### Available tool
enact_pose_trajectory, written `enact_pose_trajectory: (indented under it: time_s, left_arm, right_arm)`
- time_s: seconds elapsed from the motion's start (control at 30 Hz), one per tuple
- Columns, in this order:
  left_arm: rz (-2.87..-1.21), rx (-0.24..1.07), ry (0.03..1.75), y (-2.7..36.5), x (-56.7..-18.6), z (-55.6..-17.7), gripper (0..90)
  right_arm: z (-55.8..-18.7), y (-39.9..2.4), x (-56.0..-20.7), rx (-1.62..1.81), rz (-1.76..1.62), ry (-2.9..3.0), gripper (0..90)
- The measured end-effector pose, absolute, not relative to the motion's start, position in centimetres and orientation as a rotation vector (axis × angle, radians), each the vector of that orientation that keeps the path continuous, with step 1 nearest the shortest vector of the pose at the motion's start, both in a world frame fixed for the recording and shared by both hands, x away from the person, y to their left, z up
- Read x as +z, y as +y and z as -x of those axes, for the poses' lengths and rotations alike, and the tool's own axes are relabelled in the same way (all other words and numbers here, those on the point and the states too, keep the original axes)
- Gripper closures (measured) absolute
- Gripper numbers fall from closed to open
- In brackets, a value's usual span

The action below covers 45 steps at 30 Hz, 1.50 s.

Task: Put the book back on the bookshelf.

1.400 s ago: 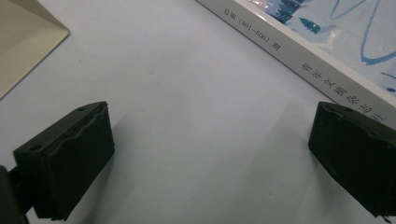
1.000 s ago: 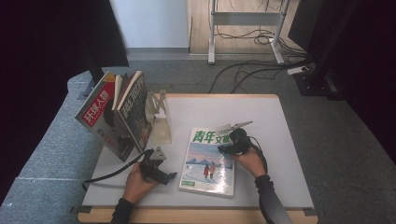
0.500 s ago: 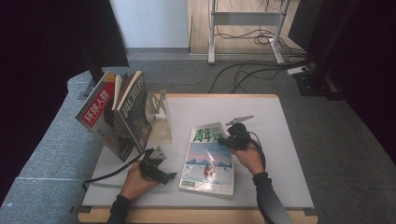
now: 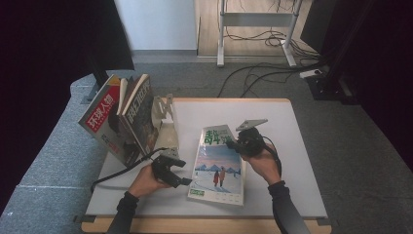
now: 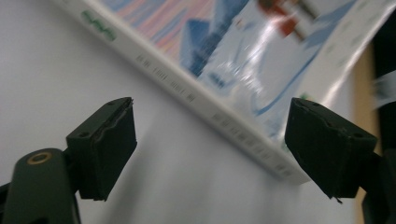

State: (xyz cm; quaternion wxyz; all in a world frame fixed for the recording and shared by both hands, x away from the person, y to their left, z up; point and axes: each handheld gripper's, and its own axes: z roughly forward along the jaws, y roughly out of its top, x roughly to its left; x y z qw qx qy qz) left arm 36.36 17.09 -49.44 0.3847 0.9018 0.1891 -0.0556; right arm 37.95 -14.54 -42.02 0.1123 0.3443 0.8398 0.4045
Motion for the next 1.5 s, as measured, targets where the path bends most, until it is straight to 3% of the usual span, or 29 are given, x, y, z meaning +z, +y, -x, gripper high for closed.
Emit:
enact_pose_trajectory:
  time_s: [0.2,0.47,0.67,0.87,1.13,1.5]
  left_arm:
    - [-2.288,-0.214,0.448,16.8,-50.1,-37.1,20.8]
    - [-2.379,-0.13,0.393,15.7,-49.3,-36.1,22.7]
    - [-2.413,-0.176,0.422,14.4,-49.0,-36.3,20.3]
    - [-2.411,-0.316,0.411,12.9,-50.4,-37.3,18.8]
    - [-2.375,-0.462,0.415,12.7,-50.7,-37.7,30.4]
    - [-2.329,-0.487,0.387,12.8,-50.1,-37.4,46.3]
  right_arm:
    - [-37.0,-14.5,-41.1,1.208,-0.947,2.46,84.2]
    - [-36.3,-13.5,-40.3,1.223,-0.871,2.472,84.6]
    - [-36.2,-13.5,-40.2,1.223,-0.859,2.466,84.6]
    - [-35.8,-13.7,-40.0,1.236,-0.842,2.462,84.6]
    - [-35.1,-14.1,-39.5,1.255,-0.81,2.471,83.7]
    - [-35.3,-15.3,-38.7,1.222,-0.878,2.51,82.3]
